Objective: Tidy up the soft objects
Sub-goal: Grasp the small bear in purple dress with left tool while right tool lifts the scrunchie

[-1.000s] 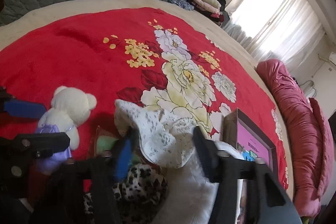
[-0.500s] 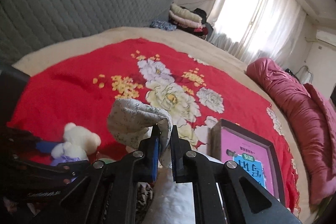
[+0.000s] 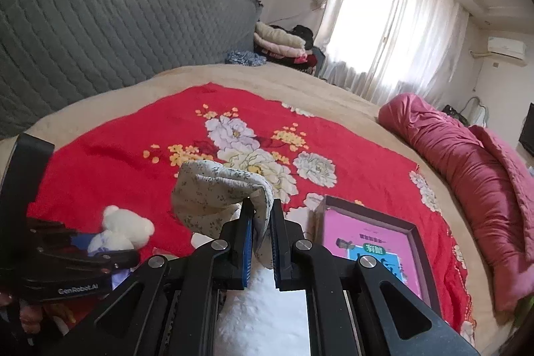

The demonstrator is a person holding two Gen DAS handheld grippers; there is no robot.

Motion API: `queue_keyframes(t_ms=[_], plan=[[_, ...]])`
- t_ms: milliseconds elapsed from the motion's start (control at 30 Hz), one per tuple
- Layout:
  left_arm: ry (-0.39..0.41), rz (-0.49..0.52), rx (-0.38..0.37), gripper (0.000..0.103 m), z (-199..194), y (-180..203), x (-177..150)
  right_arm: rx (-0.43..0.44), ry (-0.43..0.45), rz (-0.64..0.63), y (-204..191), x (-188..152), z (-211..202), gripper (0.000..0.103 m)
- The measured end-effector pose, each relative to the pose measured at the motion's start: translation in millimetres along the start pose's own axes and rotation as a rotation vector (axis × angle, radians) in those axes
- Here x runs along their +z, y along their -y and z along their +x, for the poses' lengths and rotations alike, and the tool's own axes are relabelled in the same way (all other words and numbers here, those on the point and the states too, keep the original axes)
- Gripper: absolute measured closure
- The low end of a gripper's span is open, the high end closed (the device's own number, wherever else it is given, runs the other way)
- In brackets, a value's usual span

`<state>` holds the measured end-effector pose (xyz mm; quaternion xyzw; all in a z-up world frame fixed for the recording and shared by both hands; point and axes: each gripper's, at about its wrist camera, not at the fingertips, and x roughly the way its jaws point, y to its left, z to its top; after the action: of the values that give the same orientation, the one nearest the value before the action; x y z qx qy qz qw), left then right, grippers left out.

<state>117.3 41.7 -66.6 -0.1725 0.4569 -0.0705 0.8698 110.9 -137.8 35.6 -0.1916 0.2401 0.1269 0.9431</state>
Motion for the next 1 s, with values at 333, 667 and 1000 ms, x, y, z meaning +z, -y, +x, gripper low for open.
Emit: queue_keyframes(t_ms=[333, 667, 1000], plan=[[0.056, 0.027, -0.001, 0.062, -32, 20, -2, -0.04, 0.031, 0.088, 33, -9, -31, 0.094], [0.09, 0.108, -0.01, 0.061, -55, 68, -4, -0.14, 0.021, 0.259, 100, -45, -59, 0.094], [0.062, 0.221, -0.077, 0.061, -53, 141, -10, -0.288, 0.013, 0.383, 174, -82, -81, 0.094]])
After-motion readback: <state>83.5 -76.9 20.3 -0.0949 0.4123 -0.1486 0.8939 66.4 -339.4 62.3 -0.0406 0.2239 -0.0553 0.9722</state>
